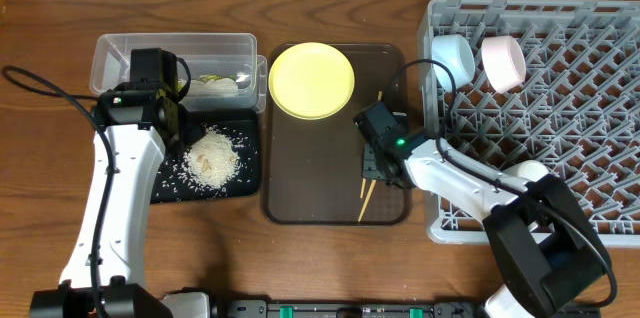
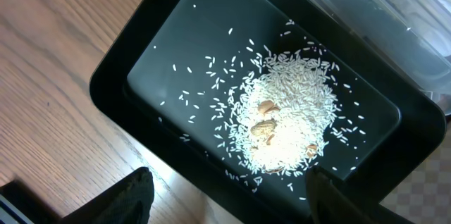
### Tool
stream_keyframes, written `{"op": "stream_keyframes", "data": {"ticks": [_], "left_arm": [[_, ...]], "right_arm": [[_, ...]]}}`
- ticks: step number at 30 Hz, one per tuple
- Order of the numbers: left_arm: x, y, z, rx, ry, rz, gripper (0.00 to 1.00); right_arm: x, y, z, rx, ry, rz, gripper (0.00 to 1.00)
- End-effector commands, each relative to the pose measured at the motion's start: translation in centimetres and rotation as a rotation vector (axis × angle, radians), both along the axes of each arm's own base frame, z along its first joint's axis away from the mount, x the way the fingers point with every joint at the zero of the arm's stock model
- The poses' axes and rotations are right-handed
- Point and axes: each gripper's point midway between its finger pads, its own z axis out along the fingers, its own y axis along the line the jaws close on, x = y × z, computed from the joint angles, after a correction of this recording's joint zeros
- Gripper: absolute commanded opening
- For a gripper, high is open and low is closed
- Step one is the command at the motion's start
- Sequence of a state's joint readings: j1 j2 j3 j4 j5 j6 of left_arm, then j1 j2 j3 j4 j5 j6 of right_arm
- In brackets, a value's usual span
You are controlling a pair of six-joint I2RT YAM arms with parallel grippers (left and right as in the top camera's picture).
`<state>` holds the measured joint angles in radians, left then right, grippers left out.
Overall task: Sort waste into correct bins and load items into the dishwasher rack
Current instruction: 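Move the right gripper to the chopsticks and grasp one, then carry the chopstick to the rack's left edge and drop it in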
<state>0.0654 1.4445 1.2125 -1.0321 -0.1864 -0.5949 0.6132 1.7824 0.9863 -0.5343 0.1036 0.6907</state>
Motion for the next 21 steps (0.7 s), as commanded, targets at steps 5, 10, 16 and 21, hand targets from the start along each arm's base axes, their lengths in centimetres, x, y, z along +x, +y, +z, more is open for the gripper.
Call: {"op": "stream_keyframes", "data": {"ticks": [5,10,16,21], "left_arm": [[0.1,0.2,0.4,0.007,-0.008,-0.001,0.71],[0.1,0.2,0.4,0.006,-0.008,-0.001,0.71],[0.1,0.2,0.4,0.006,-0.008,-0.001,0.71],[0.1,0.2,0.4,0.006,-0.008,-0.001,0.71]], "right_arm": [[-0.8,0.0,-1.4,-0.016,0.038,-0.006,0.19],[-0.4,0.1,-1.2,-0.007,0.024,-0.012,0.04],[1.0,0.4,0.2,0.017,-0.012,-0.025,0.01],[3.4,0.0,4.2,0.051,-0.085,-0.028,0.01]]}}
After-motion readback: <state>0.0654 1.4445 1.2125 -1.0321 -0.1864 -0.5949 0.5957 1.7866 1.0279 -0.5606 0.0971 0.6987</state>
